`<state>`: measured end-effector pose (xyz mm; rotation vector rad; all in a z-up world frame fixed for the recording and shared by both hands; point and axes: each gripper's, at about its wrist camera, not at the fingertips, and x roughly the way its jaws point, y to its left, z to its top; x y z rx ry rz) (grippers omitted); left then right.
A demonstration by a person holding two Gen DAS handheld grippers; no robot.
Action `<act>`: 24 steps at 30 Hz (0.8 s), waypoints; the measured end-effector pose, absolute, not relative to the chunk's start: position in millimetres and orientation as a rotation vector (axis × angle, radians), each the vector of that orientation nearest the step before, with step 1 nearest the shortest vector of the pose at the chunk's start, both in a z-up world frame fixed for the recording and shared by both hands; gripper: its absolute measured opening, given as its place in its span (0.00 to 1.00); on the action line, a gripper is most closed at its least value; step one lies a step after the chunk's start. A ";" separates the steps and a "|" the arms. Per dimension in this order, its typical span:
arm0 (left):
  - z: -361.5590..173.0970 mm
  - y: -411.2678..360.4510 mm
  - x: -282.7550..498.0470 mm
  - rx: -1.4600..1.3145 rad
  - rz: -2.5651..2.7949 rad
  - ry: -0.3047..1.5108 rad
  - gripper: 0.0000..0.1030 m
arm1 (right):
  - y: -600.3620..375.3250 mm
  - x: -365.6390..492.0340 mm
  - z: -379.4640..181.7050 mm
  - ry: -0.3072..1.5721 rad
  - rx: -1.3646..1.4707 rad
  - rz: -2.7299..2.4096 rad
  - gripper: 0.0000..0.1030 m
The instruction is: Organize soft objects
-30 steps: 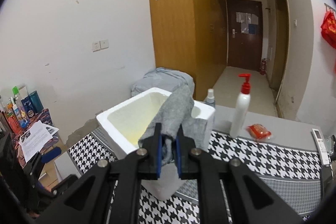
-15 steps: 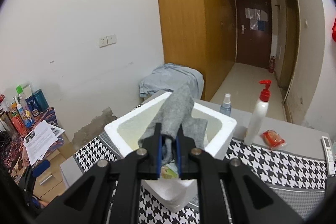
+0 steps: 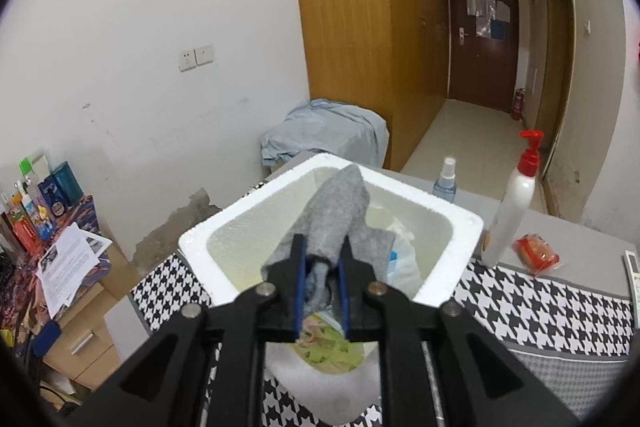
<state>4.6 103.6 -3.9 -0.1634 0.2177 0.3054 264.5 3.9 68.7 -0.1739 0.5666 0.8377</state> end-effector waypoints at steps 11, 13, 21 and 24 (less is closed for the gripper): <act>-10.2 96.9 4.6 -0.168 0.340 0.251 0.99 | -27.6 226.9 78.7 0.451 -0.166 0.790 0.87; -9.4 92.4 1.6 -0.162 0.346 0.247 0.99 | -42.3 209.5 79.9 0.414 -0.154 0.794 0.90; -4.3 76.8 -8.2 -0.146 0.336 0.236 0.99 | -100.7 151.8 81.5 0.301 -0.063 0.770 1.00; -1.1 70.4 -10.7 -0.141 0.331 0.218 0.99 | -108.5 144.1 77.4 0.300 -0.070 0.769 1.00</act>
